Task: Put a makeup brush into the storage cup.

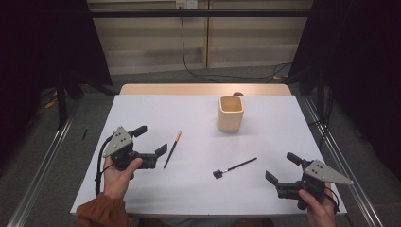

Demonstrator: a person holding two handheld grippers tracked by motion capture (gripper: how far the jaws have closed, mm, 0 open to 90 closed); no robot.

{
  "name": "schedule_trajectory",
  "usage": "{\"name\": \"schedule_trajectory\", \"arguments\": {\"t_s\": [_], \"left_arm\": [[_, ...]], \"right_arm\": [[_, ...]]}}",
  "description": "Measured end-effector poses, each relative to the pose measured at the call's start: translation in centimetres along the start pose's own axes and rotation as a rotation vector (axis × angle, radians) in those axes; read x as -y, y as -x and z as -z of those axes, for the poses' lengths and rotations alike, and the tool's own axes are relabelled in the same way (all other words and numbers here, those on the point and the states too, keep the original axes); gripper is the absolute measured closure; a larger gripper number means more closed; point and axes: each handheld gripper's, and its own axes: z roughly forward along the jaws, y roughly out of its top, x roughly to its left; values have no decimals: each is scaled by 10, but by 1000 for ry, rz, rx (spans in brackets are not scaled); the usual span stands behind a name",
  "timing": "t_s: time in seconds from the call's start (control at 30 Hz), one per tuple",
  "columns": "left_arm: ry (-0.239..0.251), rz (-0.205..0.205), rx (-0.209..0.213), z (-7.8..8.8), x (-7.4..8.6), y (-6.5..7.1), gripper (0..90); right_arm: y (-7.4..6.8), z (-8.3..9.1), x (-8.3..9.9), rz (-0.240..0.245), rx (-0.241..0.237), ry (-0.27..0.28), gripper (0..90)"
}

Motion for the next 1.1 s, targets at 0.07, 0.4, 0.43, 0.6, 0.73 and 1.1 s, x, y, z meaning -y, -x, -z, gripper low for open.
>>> {"name": "schedule_trajectory", "arguments": {"t_s": [0.07,0.4,0.43,0.6,0.73,1.1], "left_arm": [[16,10,0,-5,-4,-3,34],[9,-4,-13,-26,-17,-17,34],[7,-3,-16,-29,-18,-19,34],[-4,-14,-27,-40,-22,-24,33],[-6,-9,-24,-48,-28,-28,30],[-18,-27,-58,-66,-41,-41,31]], "right_arm": [[0,0,0,0,-1,0,0],[0,0,0,-1,-1,4,0],[0,0,0,0,-2,4,0],[0,0,0,1,-2,2,0],[0,0,0,2,-3,2,0],[0,0,0,3,-6,2,0]]}}
